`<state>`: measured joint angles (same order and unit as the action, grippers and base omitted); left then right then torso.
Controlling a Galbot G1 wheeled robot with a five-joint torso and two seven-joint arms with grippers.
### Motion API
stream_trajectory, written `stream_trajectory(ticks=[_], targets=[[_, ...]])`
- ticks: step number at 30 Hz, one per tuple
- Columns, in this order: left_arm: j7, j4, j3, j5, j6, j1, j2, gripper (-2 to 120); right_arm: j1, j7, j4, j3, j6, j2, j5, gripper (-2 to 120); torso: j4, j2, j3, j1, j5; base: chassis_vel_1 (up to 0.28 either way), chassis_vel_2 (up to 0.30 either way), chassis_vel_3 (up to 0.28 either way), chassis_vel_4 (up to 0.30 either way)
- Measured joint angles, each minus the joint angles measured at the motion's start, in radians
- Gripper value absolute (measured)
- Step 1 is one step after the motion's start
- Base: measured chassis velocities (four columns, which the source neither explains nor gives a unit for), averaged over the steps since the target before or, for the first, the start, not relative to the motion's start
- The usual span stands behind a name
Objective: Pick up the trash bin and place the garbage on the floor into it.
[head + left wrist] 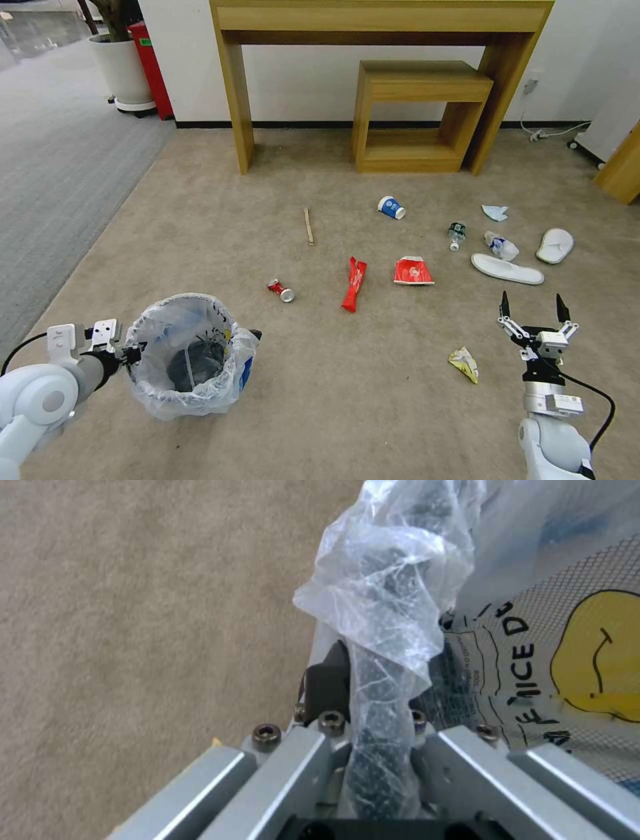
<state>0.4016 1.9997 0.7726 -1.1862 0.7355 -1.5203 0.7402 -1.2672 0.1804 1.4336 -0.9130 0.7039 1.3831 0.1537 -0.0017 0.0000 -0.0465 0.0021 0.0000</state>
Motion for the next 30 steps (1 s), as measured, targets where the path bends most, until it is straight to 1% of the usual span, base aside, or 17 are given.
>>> stream_trajectory(ticks=[30], targets=[[-0.001,0.002,0.003,0.006,0.000,-0.004,0.007,0,0.002,0.000,-0.011,0.000,0.009,0.001,0.000,100,0.0000,0.000,0.000,0.000,0.0000,-0.090,0.095,0.091,-0.094]])
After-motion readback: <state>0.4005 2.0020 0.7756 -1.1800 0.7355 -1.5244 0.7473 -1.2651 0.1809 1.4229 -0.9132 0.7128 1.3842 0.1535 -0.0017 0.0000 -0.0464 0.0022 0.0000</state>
